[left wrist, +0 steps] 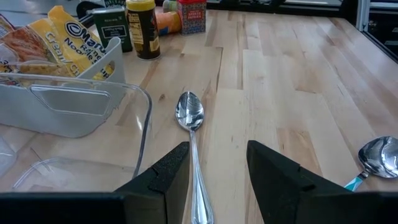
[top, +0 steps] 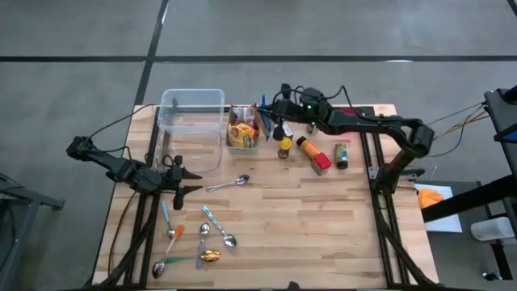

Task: Pick & Place Food Item
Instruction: Put the blue noodle pack into the gray bin

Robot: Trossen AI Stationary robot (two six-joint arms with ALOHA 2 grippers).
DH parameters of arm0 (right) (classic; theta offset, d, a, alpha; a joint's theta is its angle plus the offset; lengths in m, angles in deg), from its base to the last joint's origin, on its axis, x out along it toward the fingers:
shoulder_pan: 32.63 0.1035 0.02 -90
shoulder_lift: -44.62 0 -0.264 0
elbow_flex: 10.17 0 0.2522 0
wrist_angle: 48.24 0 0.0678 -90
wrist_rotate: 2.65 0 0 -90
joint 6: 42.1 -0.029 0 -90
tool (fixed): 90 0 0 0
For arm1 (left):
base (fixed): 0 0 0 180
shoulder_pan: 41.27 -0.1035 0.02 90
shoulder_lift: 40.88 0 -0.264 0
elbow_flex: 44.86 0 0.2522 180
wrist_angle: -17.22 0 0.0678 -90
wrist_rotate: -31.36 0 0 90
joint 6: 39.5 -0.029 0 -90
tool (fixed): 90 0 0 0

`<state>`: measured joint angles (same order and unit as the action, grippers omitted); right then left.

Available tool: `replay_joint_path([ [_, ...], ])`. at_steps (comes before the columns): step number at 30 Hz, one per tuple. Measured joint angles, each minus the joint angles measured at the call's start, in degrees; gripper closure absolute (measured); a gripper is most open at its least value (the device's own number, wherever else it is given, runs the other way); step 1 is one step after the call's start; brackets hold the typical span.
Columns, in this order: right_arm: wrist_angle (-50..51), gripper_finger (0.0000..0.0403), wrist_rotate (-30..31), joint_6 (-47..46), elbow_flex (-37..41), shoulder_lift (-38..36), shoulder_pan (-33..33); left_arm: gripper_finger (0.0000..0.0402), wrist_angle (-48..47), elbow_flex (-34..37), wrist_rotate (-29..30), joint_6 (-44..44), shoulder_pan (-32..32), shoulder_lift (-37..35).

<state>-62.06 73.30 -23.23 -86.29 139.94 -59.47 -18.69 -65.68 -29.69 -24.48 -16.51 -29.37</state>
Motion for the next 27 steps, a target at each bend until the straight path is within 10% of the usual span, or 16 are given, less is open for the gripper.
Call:
replay_joint_path([
  [27,29.0,0.0375,-10.6,0.7,-35.7,27.7,-3.5,0.0238,0.0,0.0,0.0,0.0,0.0,0.0],
])
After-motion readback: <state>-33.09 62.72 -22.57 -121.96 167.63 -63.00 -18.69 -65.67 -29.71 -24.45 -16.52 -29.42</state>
